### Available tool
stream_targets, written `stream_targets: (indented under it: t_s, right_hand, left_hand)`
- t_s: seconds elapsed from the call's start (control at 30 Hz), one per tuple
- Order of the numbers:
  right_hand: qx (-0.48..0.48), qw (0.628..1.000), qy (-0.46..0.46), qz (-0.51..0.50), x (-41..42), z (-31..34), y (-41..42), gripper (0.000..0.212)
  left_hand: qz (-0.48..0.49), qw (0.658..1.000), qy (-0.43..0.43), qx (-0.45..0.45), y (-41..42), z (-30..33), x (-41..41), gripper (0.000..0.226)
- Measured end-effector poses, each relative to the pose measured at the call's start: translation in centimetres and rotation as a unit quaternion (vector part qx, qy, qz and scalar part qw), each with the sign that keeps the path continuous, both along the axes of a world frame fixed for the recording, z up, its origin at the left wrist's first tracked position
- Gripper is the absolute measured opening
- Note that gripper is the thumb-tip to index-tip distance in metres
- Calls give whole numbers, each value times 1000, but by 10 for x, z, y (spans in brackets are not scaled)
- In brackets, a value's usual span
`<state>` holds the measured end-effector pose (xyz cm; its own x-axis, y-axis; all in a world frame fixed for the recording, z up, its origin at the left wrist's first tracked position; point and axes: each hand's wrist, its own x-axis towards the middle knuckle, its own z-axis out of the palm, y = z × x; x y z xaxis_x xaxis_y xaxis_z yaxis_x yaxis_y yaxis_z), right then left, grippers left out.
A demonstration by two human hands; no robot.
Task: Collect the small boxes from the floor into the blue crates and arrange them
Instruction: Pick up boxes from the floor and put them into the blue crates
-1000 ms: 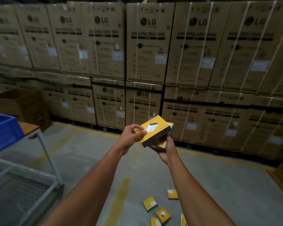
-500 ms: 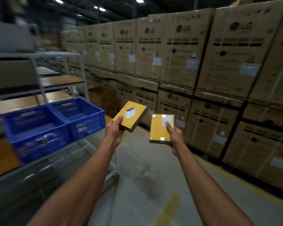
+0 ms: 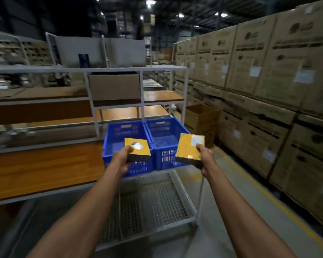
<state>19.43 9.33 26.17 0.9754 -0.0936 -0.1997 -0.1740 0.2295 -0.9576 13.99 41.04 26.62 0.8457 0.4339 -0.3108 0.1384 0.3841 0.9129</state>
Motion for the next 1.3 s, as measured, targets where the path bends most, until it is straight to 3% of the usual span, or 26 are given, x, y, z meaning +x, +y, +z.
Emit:
stream_targets:
  t_s: [0.13, 0.23, 0.37, 0.47, 0.57, 0.7, 0.87, 1.0, 1.07, 1.17, 1.3]
  right_hand:
    - [-52, 998, 1, 44, 84, 2, 20, 27]
    - [-88, 995, -9, 53, 125, -4, 28, 19]
    - [-179, 983, -19, 43, 196, -31, 24, 43]
    - [-276, 961, -34, 1, 223, -22, 25, 45]
    - [-377, 924, -58, -28, 254, -7, 28, 53]
    - [-503, 860, -72, -38, 309, -5, 38, 47]
    - [-629, 775, -56, 29, 361, -11, 60, 48]
    - [-685, 726, -34, 49, 387, -35, 68, 33]
    - [-699, 711, 2, 75, 393, -48, 64, 39]
    - [-706, 702, 42, 84, 396, -53, 50, 43]
    - [-700, 710, 58, 48, 388, -38, 26, 26]
  left_hand:
    - [40, 997, 28, 59, 16, 0, 44, 5]
    - [51, 996, 38, 60, 13, -3, 77, 10]
    - [40, 997, 27, 53, 3, -10, 141, 21]
    - [12, 996, 20, 81, -14, -12, 197, 4]
    - [-20, 992, 6, 123, -30, -14, 261, 10]
    - [-59, 978, 18, 199, -51, -20, 342, 17]
    - [-130, 931, 104, 324, -81, -44, 423, 66]
    - [-189, 911, 159, 331, -106, -78, 454, 79]
    - [-241, 898, 176, 323, -117, -97, 456, 80]
    - [-371, 855, 226, 282, -122, -120, 459, 51]
    - [-372, 854, 212, 295, -112, -99, 450, 20]
